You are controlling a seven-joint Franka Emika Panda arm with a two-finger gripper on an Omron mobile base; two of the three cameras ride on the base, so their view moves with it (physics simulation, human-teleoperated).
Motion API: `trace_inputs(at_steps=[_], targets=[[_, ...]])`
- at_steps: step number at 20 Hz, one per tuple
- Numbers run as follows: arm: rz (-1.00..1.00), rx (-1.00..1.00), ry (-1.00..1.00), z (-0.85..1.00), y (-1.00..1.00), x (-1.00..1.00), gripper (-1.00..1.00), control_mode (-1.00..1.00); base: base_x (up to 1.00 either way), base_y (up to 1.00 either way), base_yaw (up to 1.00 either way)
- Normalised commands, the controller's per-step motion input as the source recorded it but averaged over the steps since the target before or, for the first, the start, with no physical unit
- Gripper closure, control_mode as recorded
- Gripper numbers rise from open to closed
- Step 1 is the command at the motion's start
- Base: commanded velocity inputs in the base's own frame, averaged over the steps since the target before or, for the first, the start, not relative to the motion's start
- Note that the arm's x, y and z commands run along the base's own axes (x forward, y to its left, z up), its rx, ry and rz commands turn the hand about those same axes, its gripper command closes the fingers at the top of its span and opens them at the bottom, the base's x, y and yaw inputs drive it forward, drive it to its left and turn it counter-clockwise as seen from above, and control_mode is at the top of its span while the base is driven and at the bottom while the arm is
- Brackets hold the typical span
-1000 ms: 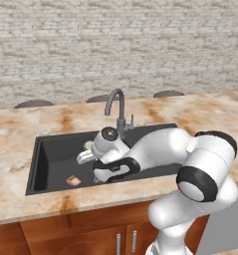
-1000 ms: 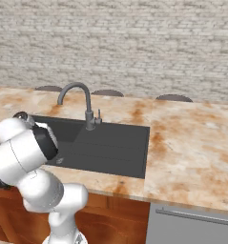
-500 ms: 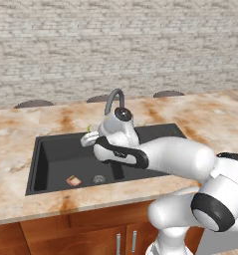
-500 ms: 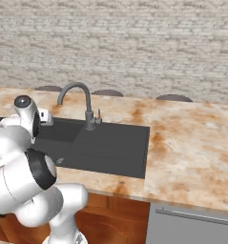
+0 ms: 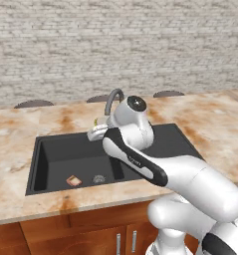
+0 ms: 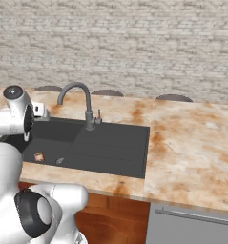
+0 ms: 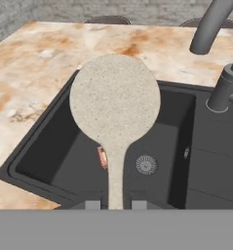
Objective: Pick up the dish brush and bar soap from the sink, and place them back in the cabinet, and close the cabinet doors.
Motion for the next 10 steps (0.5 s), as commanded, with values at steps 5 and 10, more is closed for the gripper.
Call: trace_inputs(at_steps=[5, 10], targets=[[0.0, 0.0, 0.0, 0.38, -0.43, -0.59, 1.0, -1.0, 0.0, 0.0, 0.0], [0.0, 0.0, 0.0, 0.38, -0.46, -0.46, 1.0, -1.0, 0.0, 0.0, 0.0]])
